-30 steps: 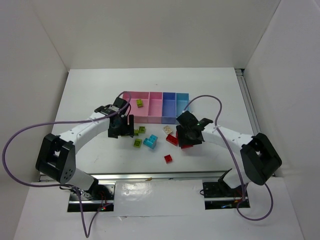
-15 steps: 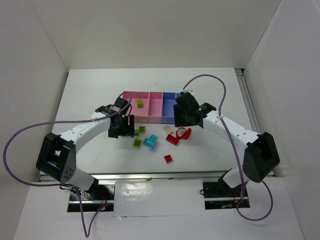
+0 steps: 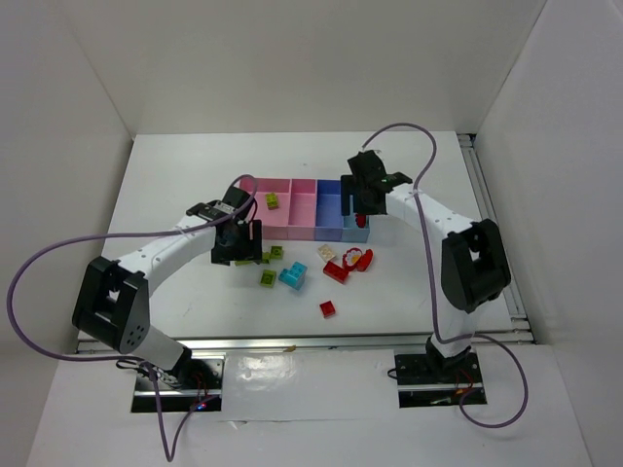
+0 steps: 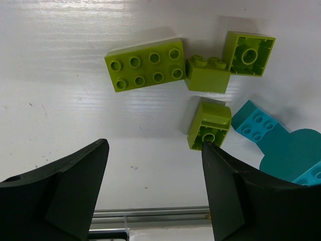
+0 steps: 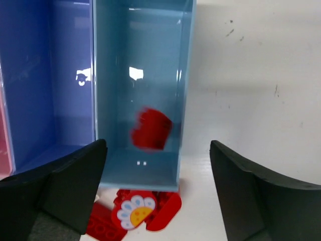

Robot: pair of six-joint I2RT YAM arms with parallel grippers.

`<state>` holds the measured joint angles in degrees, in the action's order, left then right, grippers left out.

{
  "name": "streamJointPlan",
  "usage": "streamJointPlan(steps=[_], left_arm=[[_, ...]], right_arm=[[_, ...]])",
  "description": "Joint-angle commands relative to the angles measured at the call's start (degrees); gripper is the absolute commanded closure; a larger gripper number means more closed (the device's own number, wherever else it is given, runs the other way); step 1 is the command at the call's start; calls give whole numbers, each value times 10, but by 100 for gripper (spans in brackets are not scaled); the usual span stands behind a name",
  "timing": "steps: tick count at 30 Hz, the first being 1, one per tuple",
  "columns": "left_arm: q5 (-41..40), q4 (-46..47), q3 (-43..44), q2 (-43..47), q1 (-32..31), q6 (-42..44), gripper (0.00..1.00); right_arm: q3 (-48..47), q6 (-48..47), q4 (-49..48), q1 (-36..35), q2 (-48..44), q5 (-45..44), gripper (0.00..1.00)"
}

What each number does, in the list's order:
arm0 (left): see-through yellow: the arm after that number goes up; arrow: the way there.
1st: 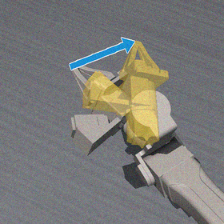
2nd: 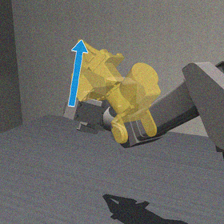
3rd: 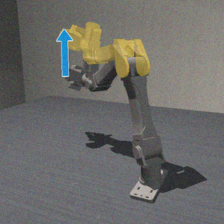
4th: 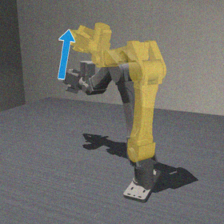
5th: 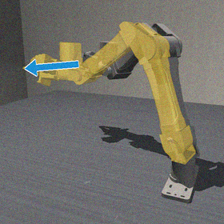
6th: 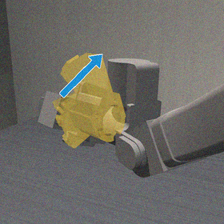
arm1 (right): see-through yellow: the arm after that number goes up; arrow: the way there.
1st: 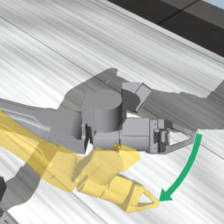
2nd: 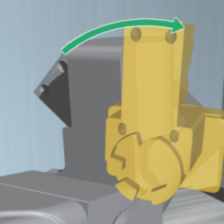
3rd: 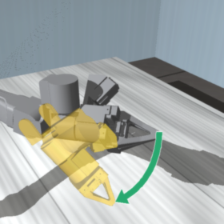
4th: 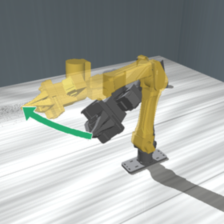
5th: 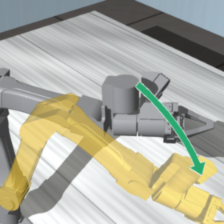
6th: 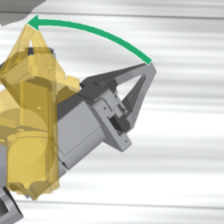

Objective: Sort the legos into containers by color

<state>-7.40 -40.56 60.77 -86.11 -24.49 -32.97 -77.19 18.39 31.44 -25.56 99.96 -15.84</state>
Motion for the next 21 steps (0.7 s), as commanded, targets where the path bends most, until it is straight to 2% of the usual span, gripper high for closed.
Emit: streamJointPlan(steps=[1,8,12,16,21], left_arm=[[-1,-15,19,-8,-2,4,15],[-6,-15,19,-15,-2,-2,12],[-48,-3,24,-36,-2,16,12],[-74,15,37,-72,-2,27,11],[-62,70,37,-99,-2,14,7]], right_arm=[[-45,-19,-39,1,14,-5,8],[-19,0,-52,1,-22,-2,8],[24,20,-58,1,-83,-7,11],[52,25,-52,1,-121,-12,11],[64,25,-31,6,-135,-27,11]])
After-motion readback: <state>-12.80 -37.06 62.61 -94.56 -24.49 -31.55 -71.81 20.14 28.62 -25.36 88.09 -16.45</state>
